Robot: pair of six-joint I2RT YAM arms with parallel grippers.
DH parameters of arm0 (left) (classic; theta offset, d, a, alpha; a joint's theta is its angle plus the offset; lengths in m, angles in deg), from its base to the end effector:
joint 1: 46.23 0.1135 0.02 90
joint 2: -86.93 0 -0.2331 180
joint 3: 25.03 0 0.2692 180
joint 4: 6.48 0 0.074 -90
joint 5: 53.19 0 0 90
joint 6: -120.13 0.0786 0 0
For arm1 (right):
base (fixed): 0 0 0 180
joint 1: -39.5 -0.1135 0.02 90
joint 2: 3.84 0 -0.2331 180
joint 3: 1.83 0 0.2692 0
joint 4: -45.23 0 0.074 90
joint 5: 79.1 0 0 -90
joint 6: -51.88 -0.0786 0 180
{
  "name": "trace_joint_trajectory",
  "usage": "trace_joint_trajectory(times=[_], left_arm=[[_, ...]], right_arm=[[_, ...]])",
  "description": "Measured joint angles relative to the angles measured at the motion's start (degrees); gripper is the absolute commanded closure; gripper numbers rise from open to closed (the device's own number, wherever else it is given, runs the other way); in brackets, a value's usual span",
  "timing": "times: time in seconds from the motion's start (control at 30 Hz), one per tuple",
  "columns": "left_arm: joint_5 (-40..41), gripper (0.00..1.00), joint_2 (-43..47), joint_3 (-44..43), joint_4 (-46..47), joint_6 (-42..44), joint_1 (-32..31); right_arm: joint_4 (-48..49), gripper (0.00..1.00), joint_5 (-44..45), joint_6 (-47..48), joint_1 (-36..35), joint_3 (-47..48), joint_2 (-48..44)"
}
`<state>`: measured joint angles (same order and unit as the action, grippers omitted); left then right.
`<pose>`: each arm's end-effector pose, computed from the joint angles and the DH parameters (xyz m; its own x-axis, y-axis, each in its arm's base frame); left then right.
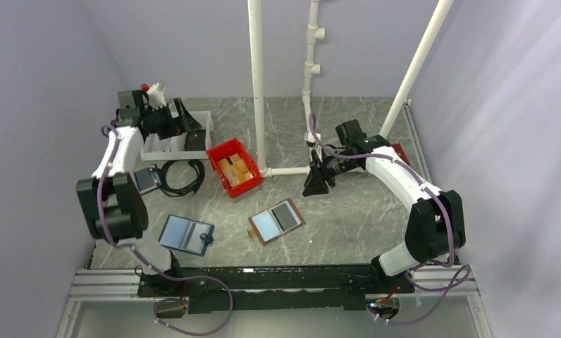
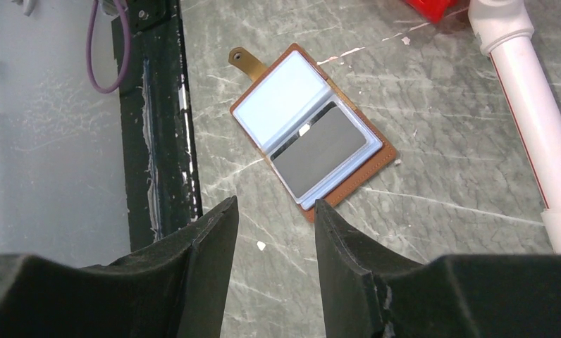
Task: Take the credit cards out of the card holder
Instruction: Place the credit card in the storage box, then remove the credit card from the card holder.
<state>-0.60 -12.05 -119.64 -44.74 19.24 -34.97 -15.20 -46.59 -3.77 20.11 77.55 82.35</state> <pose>0.4263 0.0362 0.2308 -0.7058 -0.2935 -0.6448 0.1527 0.8257 -0.5430 0.2768 0.1677 0.2070 -0.4438 -0.4777 -0.7582 -0.8922 0.1564 0.4237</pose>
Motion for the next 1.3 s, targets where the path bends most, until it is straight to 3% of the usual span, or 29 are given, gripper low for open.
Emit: trace_joint_trajectory(times=[0.23,0.5,0.7,0.97,1.3], left_arm=[[3.10,0.01,21.75,22.03,6.56,-4.48,0.02],[13.11,0.01,45.29,33.05,4.92,-10.21,0.13],[10.47,0.01,63.39,43.58,5.77,-16.44,0.20],[1.90,0.01,69.70,50.62,5.57,-27.41,0.15],[-5.92,0.01,72.19,52.59,3.72,-32.09,0.11]], right_arm=[[0.02,0.53,0.07,1.75,0.13,-0.13,-1.66],[0.04,0.51,0.02,5.18,0.13,-2.05,-7.26],[-0.02,0.49,-0.02,8.52,0.26,-4.46,-10.99],[-1.46,0.44,-0.13,15.85,1.25,-8.44,-16.20],[-2.93,0.37,-0.04,23.28,4.66,-13.31,-19.96]])
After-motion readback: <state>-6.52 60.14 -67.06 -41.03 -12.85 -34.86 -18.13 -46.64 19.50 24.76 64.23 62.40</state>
